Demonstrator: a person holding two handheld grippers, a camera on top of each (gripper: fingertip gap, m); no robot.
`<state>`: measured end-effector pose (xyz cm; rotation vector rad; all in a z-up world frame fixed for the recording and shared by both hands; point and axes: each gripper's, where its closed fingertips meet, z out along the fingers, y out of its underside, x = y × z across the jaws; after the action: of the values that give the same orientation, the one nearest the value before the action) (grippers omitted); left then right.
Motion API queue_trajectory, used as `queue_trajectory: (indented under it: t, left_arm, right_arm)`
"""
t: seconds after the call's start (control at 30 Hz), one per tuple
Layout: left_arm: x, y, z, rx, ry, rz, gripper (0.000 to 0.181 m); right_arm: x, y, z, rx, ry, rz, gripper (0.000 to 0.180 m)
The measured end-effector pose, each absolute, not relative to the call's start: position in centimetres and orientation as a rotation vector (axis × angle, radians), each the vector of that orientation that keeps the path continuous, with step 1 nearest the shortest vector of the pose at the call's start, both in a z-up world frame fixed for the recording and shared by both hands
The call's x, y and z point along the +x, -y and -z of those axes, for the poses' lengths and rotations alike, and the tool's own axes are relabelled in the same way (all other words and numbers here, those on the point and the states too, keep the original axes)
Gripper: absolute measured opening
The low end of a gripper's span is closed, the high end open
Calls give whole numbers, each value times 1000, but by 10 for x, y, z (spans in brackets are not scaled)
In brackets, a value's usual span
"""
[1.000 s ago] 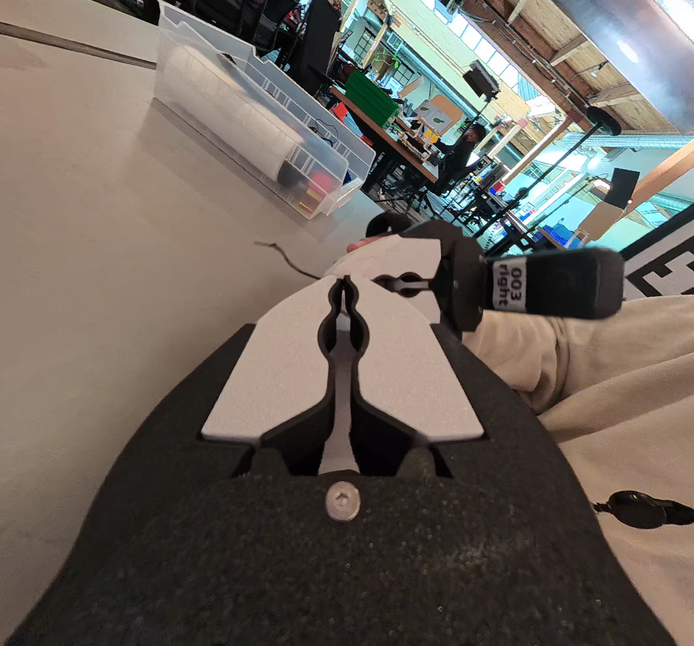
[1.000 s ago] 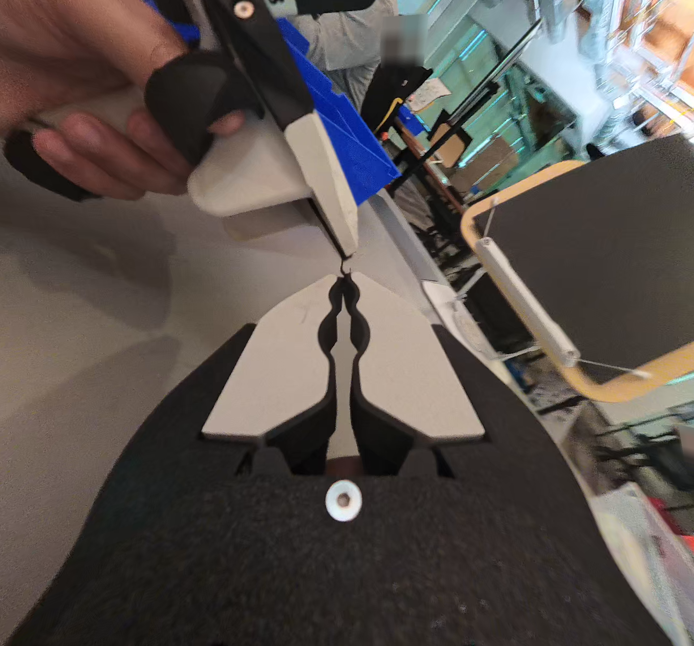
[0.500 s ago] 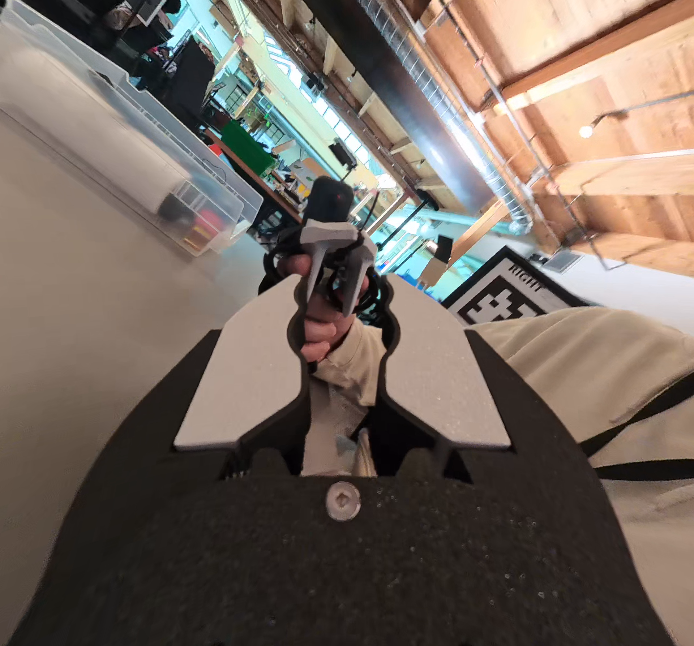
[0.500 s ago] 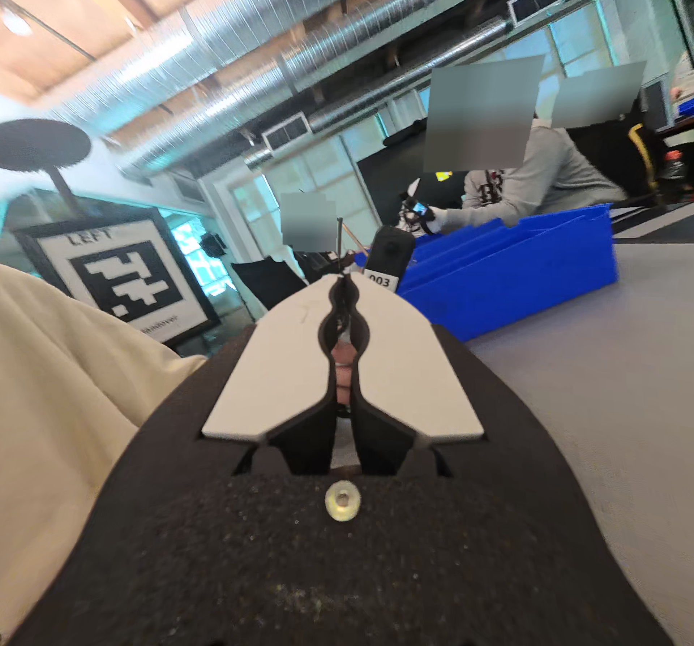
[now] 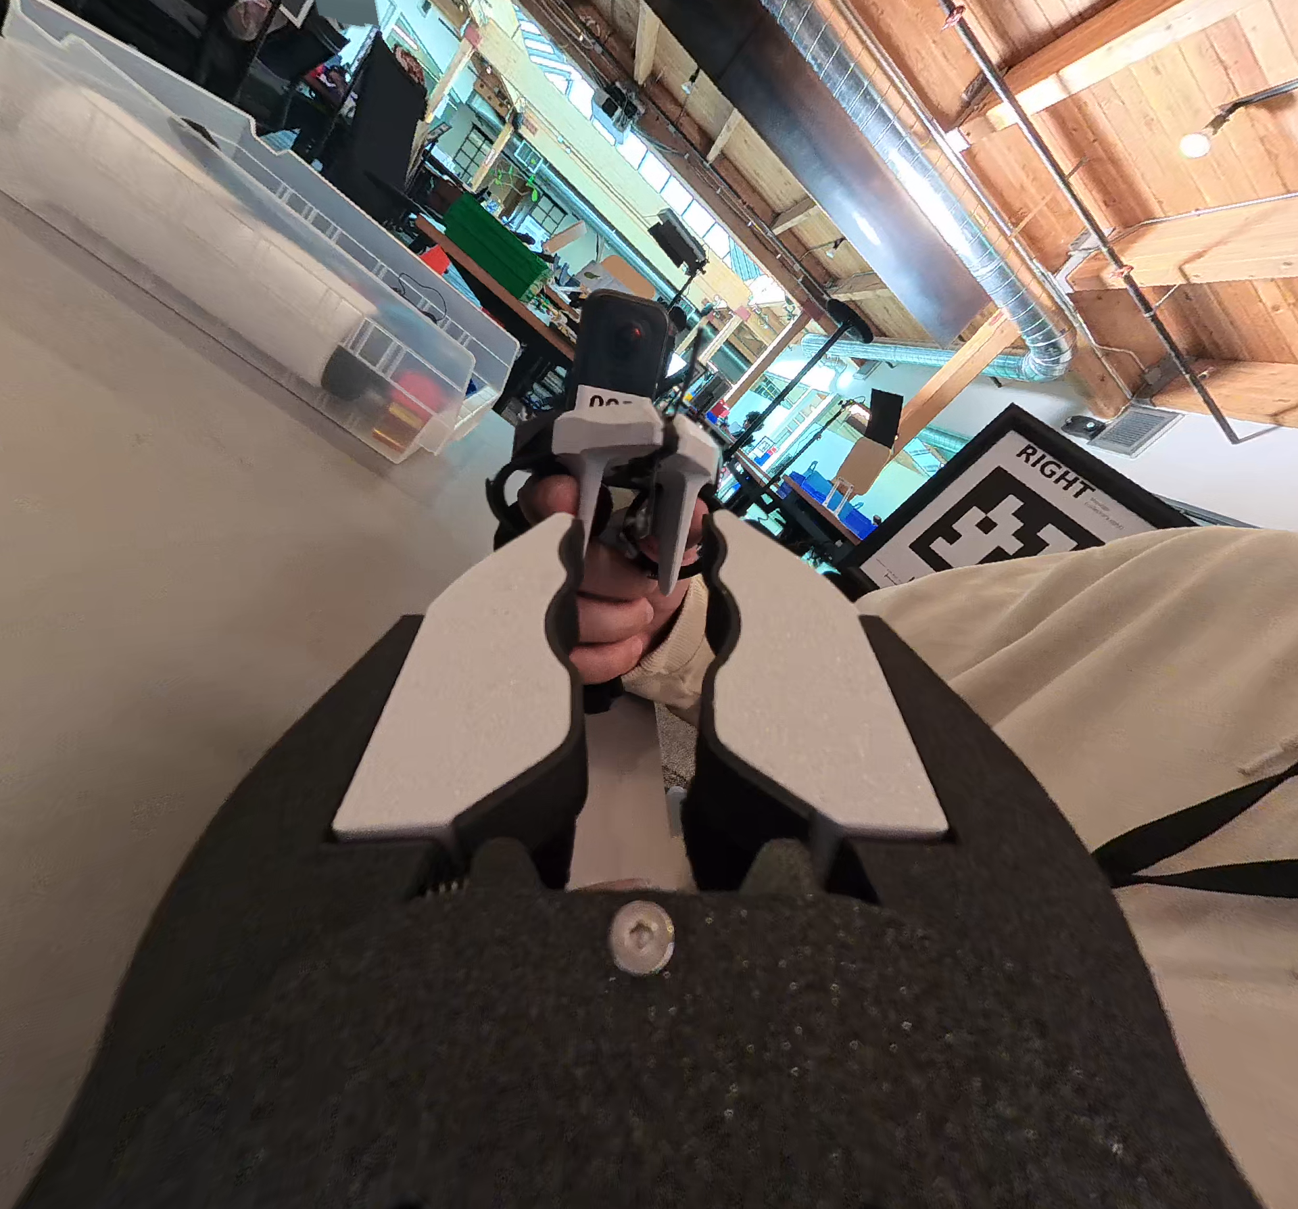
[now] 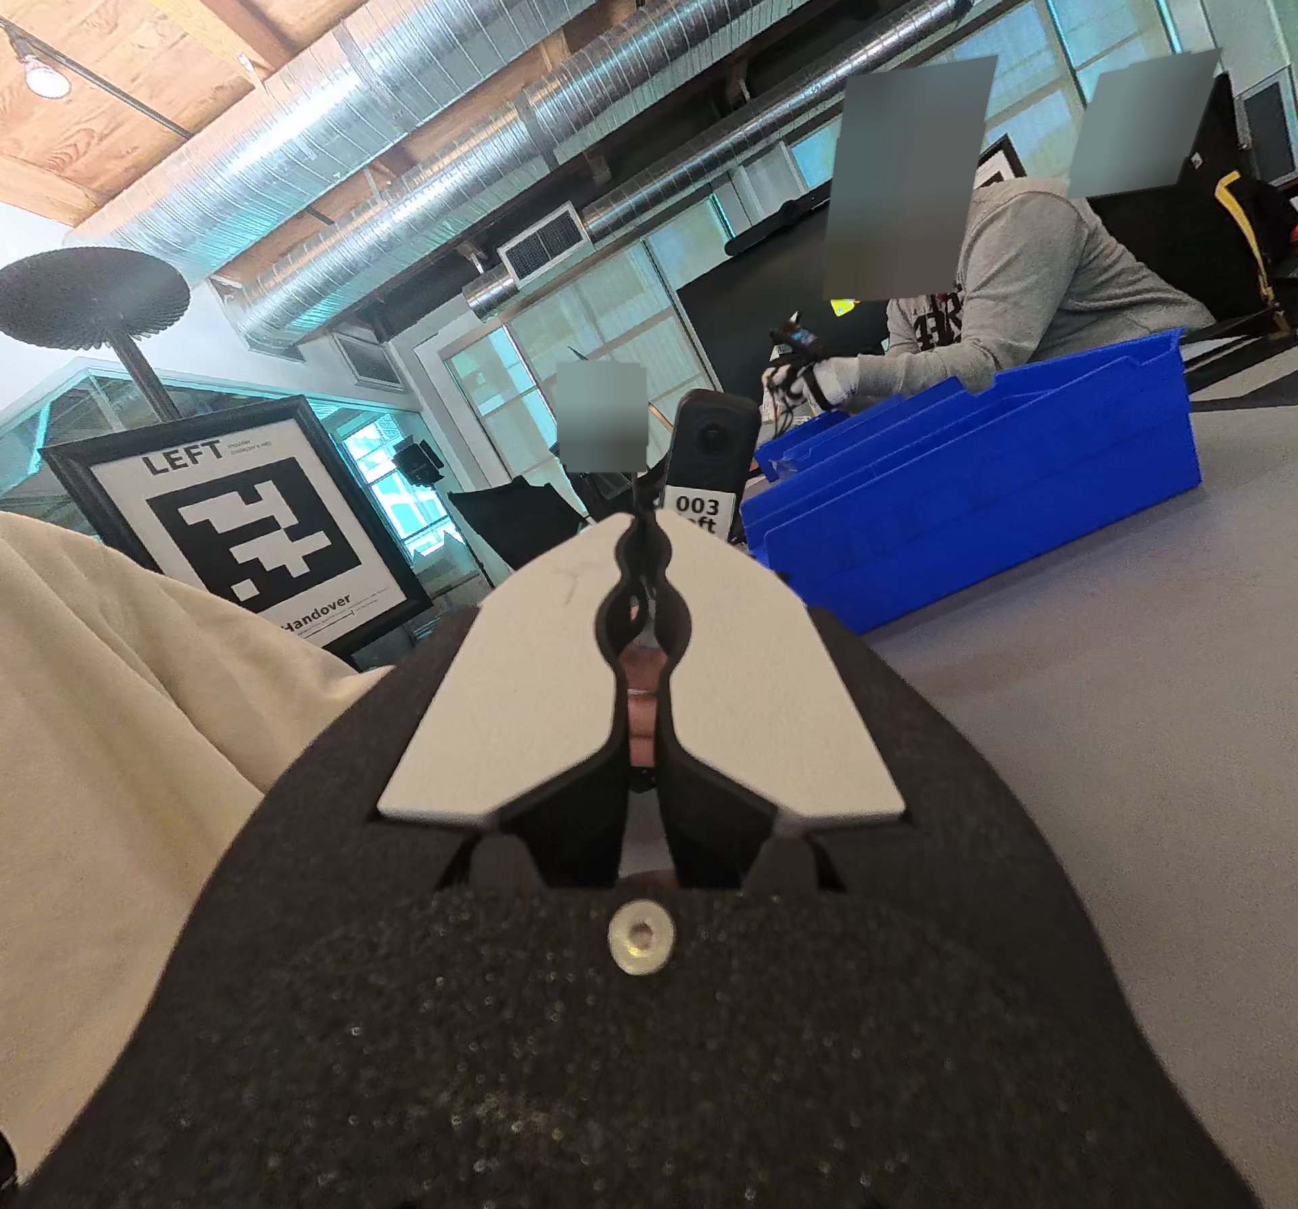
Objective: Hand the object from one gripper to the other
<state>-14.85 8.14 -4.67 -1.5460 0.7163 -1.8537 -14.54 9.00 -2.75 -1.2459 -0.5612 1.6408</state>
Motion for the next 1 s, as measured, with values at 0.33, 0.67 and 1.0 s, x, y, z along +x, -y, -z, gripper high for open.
queue_trajectory:
  t: [0.33, 0.67, 1.0]
  left_arm:
    - [-148, -79, 51, -1571, -757, 1793, 1]
    - [-168, -107, 64, -1686, -605, 1725, 1]
    - [-165, -113, 127, -2095, -644, 1493, 1]
  right_arm:
    - [-147, -94, 35, -1290, 551, -1646, 0]
    - [-124, -118, 64, -1386, 869, -719, 33]
    - [-154, -110, 131, -1134, 1458, 306, 36]
